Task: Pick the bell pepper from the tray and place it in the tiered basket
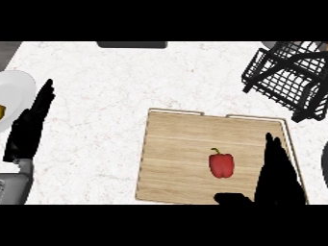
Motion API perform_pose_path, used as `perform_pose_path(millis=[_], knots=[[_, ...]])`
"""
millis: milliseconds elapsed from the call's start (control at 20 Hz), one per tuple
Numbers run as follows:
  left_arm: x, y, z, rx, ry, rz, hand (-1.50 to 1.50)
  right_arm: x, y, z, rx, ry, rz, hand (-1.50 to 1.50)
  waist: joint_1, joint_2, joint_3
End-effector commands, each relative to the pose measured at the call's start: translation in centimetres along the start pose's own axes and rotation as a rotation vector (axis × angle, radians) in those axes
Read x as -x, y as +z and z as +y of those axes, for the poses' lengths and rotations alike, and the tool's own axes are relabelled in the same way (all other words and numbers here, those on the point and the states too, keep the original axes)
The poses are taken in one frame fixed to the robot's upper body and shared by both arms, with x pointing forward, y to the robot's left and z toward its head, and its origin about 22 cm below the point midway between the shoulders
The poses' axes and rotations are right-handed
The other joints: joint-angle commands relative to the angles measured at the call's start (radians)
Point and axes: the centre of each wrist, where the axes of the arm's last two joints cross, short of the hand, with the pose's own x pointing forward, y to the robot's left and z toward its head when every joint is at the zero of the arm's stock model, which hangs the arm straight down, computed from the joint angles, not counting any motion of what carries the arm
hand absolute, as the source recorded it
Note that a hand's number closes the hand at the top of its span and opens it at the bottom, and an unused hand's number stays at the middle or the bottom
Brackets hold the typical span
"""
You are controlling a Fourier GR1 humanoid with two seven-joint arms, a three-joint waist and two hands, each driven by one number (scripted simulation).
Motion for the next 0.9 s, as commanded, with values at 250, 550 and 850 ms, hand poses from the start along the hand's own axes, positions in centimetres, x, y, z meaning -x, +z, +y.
perform_pose_path(millis=[250, 550, 850], knots=[[-0.3, -0.1, -0.6, -0.012, 0.005, 0.005, 0.00, -2.3, -0.4, 0.5, 0.040, 0.141, 0.191, -1.50, -0.007, -0.002, 0.000], [0.4, 0.2, -0.8, -0.020, 0.010, 0.006, 0.00, -2.2, 0.4, 3.2, 0.058, 0.194, 0.167, -1.50, -0.010, -0.003, 0.001], [0.8, -0.6, -0.3, -0.013, 0.002, 0.002, 0.00, -2.4, -1.3, 3.0, 0.019, 0.175, 0.212, -1.50, -0.013, -0.001, 0.001]])
